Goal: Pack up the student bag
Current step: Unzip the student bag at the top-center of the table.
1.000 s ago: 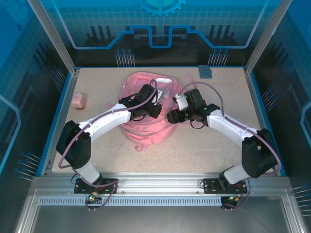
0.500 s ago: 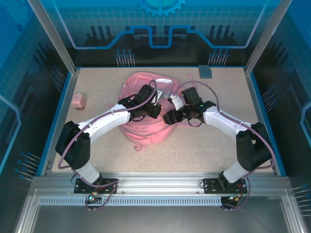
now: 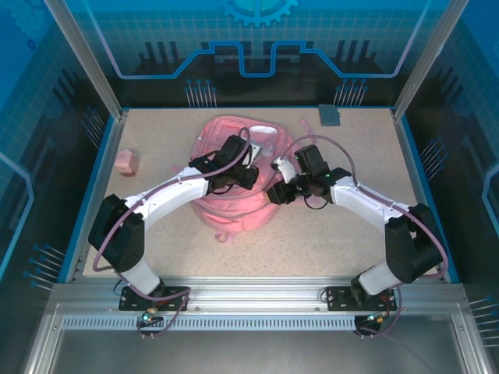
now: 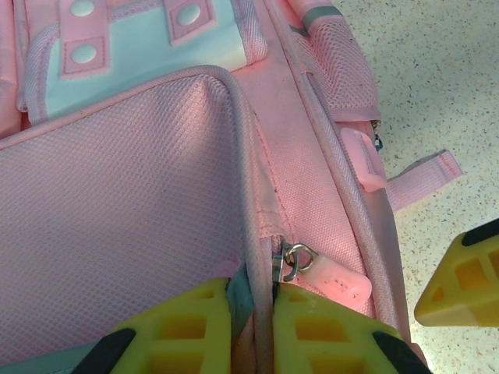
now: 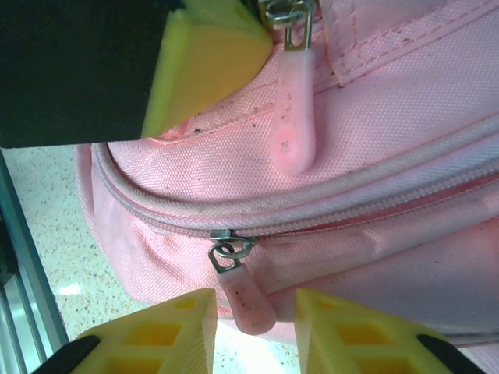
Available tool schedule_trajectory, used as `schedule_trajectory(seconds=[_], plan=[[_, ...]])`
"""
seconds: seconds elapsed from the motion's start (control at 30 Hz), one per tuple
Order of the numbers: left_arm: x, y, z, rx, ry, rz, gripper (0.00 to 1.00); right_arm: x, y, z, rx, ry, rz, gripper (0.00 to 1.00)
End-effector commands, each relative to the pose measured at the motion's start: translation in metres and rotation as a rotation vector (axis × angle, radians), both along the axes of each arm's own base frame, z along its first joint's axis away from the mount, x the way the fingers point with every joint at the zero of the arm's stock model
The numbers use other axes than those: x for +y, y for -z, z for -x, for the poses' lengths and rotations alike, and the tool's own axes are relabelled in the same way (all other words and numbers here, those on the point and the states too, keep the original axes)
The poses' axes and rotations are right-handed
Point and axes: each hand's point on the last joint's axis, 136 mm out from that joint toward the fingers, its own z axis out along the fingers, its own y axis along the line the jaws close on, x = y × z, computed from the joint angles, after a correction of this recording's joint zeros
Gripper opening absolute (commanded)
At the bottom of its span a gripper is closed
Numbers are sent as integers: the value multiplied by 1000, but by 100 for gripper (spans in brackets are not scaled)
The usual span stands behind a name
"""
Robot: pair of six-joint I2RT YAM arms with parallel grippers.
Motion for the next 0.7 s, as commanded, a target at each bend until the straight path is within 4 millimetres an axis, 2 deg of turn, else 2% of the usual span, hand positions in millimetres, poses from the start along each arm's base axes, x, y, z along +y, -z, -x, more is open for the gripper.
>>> schedule_trajectory(seconds=[0.0, 0.17, 0.4, 0.5, 0.67], plan=[[-19, -48, -8, -116, 47, 130, 0, -2, -3, -2, -34, 12, 19, 35], [-19, -48, -8, -113, 48, 131, 0, 2, 0, -8, -32, 13, 42, 48], [-21, -49, -9, -109, 47, 141, 0, 15, 7, -6, -27, -20, 53, 49], [-23, -49, -9, -104, 49, 148, 0, 17, 11, -6, -26, -16, 65, 43], [-23, -50, -10, -105, 49, 150, 0, 9, 16, -14, -41, 55, 105, 19]])
